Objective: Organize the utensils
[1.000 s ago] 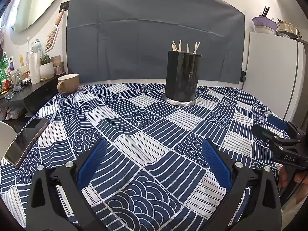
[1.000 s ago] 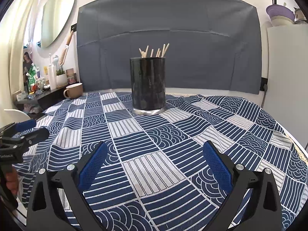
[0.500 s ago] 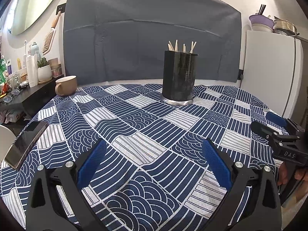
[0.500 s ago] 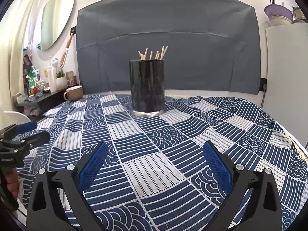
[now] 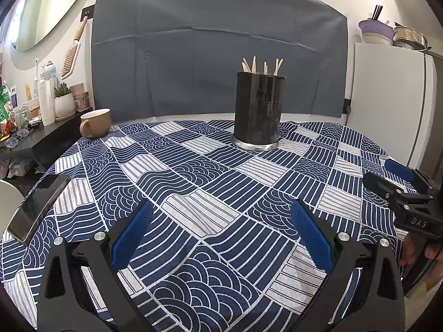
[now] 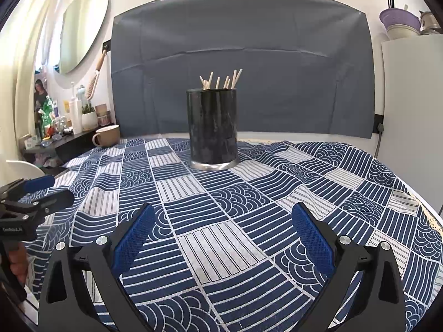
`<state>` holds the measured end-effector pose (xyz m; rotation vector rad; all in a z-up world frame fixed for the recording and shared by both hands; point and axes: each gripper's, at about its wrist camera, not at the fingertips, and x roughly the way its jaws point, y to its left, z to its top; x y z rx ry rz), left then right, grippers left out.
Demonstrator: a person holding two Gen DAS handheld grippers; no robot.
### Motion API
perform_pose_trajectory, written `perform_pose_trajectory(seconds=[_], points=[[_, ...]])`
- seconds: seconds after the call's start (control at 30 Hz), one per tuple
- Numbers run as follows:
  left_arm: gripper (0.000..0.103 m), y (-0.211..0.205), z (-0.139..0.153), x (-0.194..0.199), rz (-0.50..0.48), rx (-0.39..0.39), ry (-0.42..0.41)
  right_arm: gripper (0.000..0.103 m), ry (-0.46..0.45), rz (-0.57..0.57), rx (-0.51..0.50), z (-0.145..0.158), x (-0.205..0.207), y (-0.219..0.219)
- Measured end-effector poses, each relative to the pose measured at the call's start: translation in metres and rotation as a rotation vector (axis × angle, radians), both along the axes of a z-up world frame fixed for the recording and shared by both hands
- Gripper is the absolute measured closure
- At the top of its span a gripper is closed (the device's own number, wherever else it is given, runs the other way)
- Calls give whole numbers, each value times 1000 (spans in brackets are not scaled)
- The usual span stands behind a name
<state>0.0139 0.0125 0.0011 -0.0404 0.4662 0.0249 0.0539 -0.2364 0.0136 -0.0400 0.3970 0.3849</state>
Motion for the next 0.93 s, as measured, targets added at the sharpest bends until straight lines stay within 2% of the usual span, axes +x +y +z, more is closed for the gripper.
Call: perform_pose_trajectory(seconds=[0.93], points=[[6, 0, -2, 3, 6, 5, 21, 8, -4, -3, 2, 0, -2, 1]])
